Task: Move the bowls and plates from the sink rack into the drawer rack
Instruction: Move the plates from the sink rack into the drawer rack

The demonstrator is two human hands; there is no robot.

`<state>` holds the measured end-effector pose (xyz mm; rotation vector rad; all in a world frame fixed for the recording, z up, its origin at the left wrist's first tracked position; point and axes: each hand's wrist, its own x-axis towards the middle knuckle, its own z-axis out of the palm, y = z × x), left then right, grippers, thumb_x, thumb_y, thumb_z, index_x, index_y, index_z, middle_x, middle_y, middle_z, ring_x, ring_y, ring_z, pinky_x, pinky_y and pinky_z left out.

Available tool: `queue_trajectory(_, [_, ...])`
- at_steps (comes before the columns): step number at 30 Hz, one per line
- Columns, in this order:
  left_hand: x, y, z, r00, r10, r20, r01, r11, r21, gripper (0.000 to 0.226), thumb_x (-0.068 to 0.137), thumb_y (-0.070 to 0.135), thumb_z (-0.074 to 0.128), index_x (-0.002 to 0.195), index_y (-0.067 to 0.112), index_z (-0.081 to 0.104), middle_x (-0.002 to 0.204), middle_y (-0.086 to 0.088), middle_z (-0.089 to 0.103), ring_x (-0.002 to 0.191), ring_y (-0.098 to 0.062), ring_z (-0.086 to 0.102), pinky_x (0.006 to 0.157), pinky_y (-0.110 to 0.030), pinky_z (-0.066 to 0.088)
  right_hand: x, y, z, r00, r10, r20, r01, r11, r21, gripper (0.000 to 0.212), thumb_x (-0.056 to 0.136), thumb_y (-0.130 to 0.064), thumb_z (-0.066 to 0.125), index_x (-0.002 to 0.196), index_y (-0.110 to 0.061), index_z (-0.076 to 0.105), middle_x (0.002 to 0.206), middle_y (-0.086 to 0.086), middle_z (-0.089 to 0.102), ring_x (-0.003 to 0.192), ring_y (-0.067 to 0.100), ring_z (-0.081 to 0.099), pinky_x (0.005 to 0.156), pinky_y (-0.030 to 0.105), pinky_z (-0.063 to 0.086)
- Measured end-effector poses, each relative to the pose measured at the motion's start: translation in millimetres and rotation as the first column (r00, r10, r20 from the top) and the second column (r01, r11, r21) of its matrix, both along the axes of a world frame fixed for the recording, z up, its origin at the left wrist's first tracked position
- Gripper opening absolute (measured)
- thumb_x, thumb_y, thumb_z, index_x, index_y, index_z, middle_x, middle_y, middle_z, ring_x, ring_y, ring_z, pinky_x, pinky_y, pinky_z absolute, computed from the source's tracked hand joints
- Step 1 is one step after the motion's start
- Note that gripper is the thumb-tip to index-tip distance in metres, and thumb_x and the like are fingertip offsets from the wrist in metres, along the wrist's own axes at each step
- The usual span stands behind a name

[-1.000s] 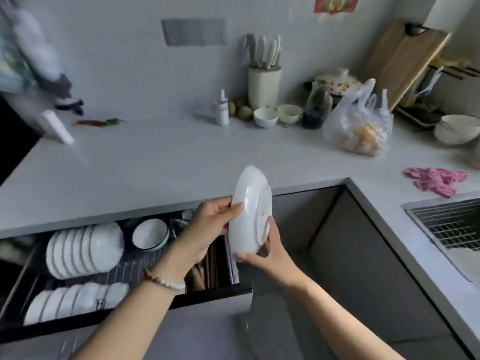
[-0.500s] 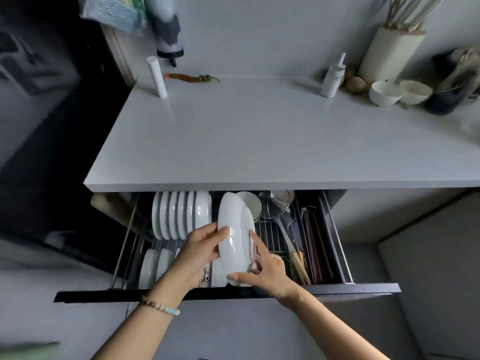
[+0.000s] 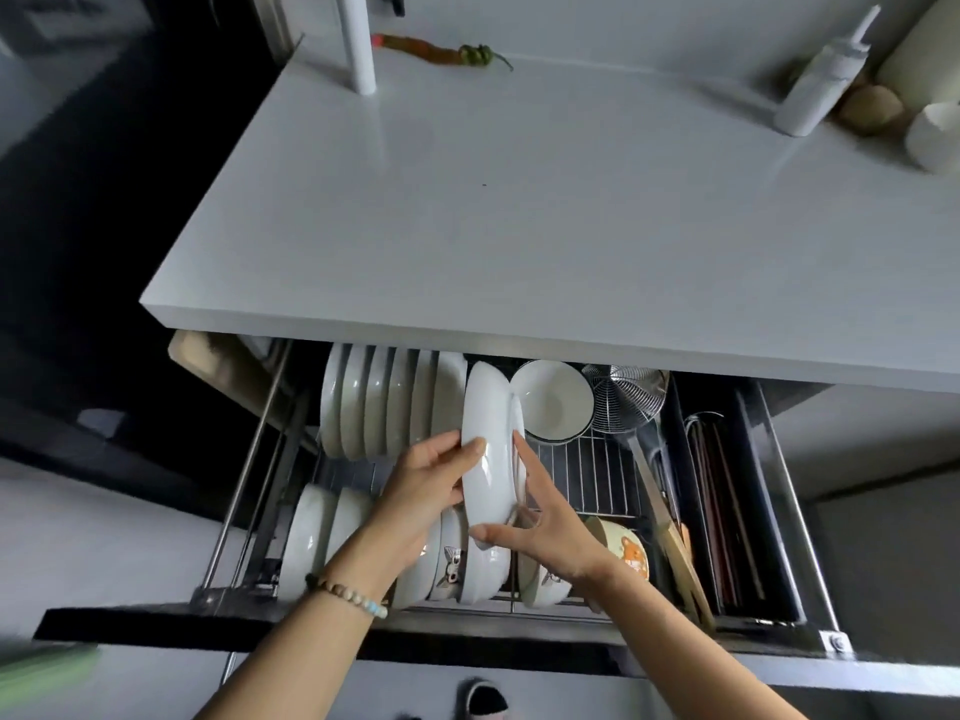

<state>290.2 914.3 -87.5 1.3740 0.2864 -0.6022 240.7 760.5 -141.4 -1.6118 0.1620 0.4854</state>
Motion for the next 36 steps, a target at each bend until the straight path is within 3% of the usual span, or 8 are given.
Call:
queue_trajectory(3, [18.0,-4.6,-18.3,1.0,-0.001,0.018,0.001,1.0,0.024,0.012,0.09,0.017,0.059,0.092,0.025,0.068,0.092,0.002,0.074,0.09,-0.014,0.068,0.075,-0.024,0.055,18.0,-1.6,-19.3,0.999,0.013,-0.034,-0.011,0.998,0.061,0.106,0.075,0.003,0.076,0.151,-0.031,0.01,0.146,-0.011,0.034,0.107,-0.016,0.055,0.069,0.004,0.048])
queue_trajectory(8, [44.7,-8.6,-48.9,1.0,0.01,0.007,-0.01,0.998,0.062,0.008,0.089,0.021,0.061,0.094,0.023,0.067,0.103,-0.004,0.071,0.101,-0.019,0.066,0.086,-0.03,0.053,45.5,-5.4,-50.5,0.998,0.016,-0.058,-0.01,0.995,0.098,0.105,0.078,0.01,0.07,0.152,-0.027,0.005,0.134,-0.02,0.04,0.097,-0.025,0.054,0.072,0.0,0.044])
queue_trajectory(11, [59.5,-10.8,-66.0,1.0,0.029,0.001,-0.029,0.996,0.089,0.028,0.087,0.024,0.064,0.114,0.017,0.063,0.111,-0.004,0.068,0.108,-0.019,0.062,0.098,-0.037,0.047,61.9,-5.6,-63.7,0.998,0.023,-0.053,-0.016,0.992,0.124,0.103,0.08,0.008,0.069,0.149,-0.032,0.005,0.135,-0.021,0.036,0.086,-0.033,0.05,0.067,-0.002,0.043])
queue_trajectory(14, [71.1,-11.6,-76.8,0.999,0.032,0.011,-0.033,0.995,0.096,0.052,0.087,0.024,0.063,0.134,0.011,0.047,0.116,-0.002,0.063,0.112,-0.017,0.058,0.091,-0.03,0.046,76.0,-6.1,-79.0,0.999,0.047,-0.011,-0.046,0.994,0.1,0.107,0.077,0.003,0.076,0.152,-0.031,0.008,0.144,-0.014,0.038,0.104,-0.02,0.054,0.077,0.005,0.048])
queue_trajectory(17, [79.3,-9.3,-84.5,1.0,0.023,0.013,-0.024,0.994,0.103,0.044,0.088,0.022,0.062,0.129,0.013,0.051,0.105,0.002,0.065,0.103,-0.012,0.06,0.078,-0.021,0.048,85.4,-2.2,-89.6,0.998,0.065,0.004,-0.065,0.996,0.068,0.109,0.074,-0.004,0.08,0.153,-0.031,0.01,0.147,-0.016,0.04,0.124,-0.008,0.047,0.097,0.012,0.045])
queue_trajectory(24, [92.0,-7.2,-96.8,1.0,0.006,0.017,-0.008,0.989,0.145,0.04,0.089,0.022,0.06,0.127,0.01,0.055,0.118,-0.008,0.065,0.111,-0.02,0.061,0.092,-0.032,0.05,101.1,-0.6,-108.4,0.998,0.052,0.025,-0.053,0.998,0.046,0.106,0.075,-0.004,0.079,0.152,-0.033,0.012,0.143,-0.014,0.045,0.121,-0.01,0.048,0.086,0.005,0.045])
queue_trajectory(30, [101.6,-14.4,-95.1,0.996,-0.045,0.077,0.033,0.987,0.154,0.013,0.094,0.014,0.052,0.097,0.013,0.064,0.098,-0.008,0.065,0.086,-0.013,0.062,0.076,-0.022,0.052,114.2,-2.1,-107.7,0.996,0.064,0.058,-0.063,0.998,-0.01,0.1,0.073,-0.005,0.08,0.15,-0.031,0.021,0.138,-0.008,0.052,0.129,0.011,0.048,0.102,0.036,0.049])
queue_trajectory(36, [100.6,-19.6,-79.1,0.989,-0.117,0.089,0.1,0.979,0.175,0.023,0.094,0.018,0.054,0.113,0.01,0.064,0.113,-0.017,0.067,0.11,-0.029,0.061,0.099,-0.047,0.047,105.2,-7.0,-93.6,0.994,0.028,0.101,-0.028,1.0,-0.005,0.093,0.076,-0.011,0.078,0.148,-0.036,0.025,0.137,-0.008,0.051,0.13,0.017,0.047,0.099,0.053,0.048])
